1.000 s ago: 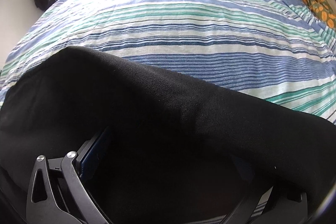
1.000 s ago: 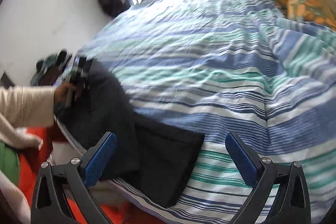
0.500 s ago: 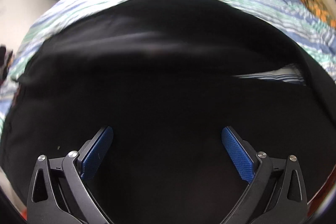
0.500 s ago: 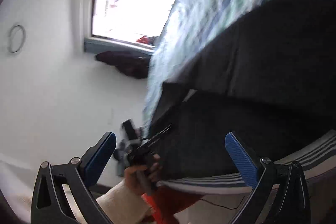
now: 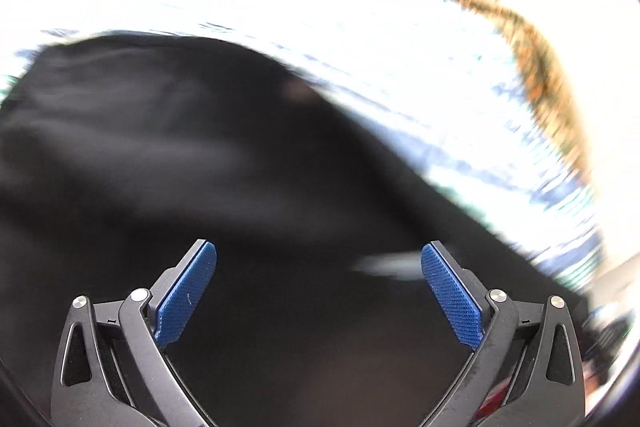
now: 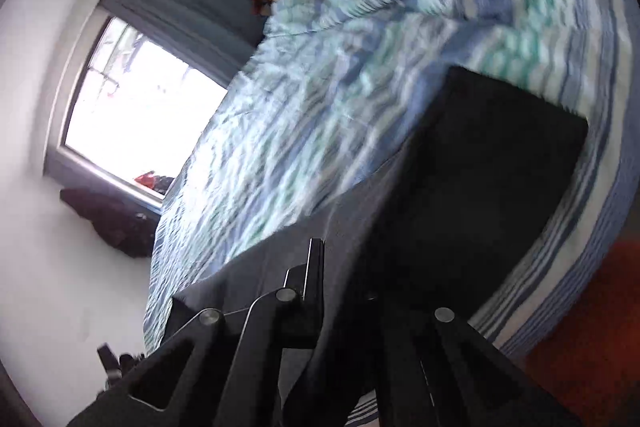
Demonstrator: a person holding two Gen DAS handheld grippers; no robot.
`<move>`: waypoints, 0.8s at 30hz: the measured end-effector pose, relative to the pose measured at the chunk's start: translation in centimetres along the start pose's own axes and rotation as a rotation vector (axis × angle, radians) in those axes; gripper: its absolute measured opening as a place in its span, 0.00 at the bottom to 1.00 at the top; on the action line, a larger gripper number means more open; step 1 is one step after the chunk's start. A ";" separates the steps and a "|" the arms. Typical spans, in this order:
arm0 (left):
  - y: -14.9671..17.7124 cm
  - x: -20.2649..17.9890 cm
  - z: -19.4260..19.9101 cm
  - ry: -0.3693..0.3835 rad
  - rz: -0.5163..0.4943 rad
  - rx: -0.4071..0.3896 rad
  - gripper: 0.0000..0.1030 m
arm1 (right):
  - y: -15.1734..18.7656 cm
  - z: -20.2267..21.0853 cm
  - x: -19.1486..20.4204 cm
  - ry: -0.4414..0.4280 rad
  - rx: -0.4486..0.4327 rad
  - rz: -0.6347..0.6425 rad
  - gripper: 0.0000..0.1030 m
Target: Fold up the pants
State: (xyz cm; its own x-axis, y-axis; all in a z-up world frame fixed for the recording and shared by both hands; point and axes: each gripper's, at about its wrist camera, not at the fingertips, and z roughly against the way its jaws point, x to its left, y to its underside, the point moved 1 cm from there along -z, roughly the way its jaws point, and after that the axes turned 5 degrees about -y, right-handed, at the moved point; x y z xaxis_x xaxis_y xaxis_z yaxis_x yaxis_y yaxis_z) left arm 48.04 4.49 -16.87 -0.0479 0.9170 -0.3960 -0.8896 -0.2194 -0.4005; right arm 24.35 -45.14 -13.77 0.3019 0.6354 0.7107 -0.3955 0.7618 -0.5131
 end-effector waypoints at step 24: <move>-3.7 2.8 15.9 0.032 0.102 -0.360 0.11 | -12.1 -1.7 5.3 -0.259 0.150 0.301 0.03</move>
State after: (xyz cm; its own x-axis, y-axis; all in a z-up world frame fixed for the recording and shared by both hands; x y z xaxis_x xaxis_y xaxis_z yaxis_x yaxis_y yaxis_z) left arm 43.92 13.13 -3.34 -0.1082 0.8748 -0.4722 -0.6641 -0.4171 -0.6205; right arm 32.23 -50.74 -4.60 -0.0665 0.7595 0.6471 -0.5603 0.5083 -0.6540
